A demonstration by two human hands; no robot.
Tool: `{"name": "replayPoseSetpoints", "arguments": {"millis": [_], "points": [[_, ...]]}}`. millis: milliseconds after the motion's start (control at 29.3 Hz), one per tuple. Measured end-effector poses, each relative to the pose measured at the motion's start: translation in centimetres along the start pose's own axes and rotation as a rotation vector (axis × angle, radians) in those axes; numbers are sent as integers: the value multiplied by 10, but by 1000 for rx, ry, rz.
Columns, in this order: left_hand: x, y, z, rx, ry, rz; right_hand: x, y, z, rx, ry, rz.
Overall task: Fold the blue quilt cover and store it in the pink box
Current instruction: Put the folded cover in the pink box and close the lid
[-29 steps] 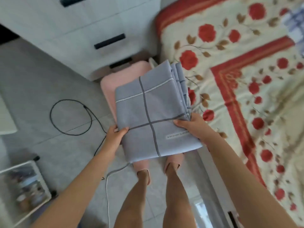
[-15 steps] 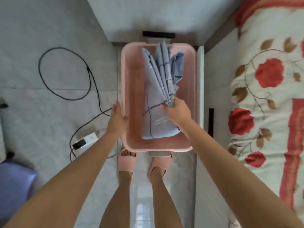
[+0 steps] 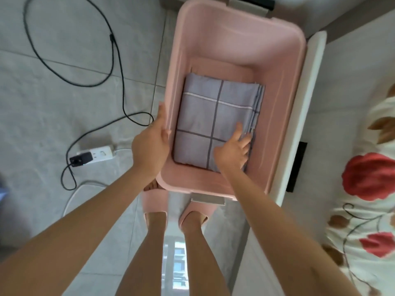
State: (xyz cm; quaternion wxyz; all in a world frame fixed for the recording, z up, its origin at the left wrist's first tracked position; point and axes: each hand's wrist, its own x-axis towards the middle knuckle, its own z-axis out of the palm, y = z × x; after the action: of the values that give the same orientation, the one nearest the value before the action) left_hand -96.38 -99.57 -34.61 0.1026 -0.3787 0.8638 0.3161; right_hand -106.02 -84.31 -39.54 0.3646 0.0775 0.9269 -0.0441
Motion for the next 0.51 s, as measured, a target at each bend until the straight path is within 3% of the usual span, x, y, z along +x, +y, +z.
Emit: {"name": "replayPoseSetpoints", "arguments": {"millis": [103,239,308,410,513], "points": [[0,-2,3,2,15,0,7,8,26,-30,-301,124],[-3,-2,5,2,37,-4,40,21,33,40,-407,94],[0,-4,10,10,41,2,56,18,34,142,-403,124],[1,-7,11,29,24,-3,43,8,22,30,-374,46],[-1,-3,9,31,-24,-26,8,7,-21,-49,-18,-326]]}}
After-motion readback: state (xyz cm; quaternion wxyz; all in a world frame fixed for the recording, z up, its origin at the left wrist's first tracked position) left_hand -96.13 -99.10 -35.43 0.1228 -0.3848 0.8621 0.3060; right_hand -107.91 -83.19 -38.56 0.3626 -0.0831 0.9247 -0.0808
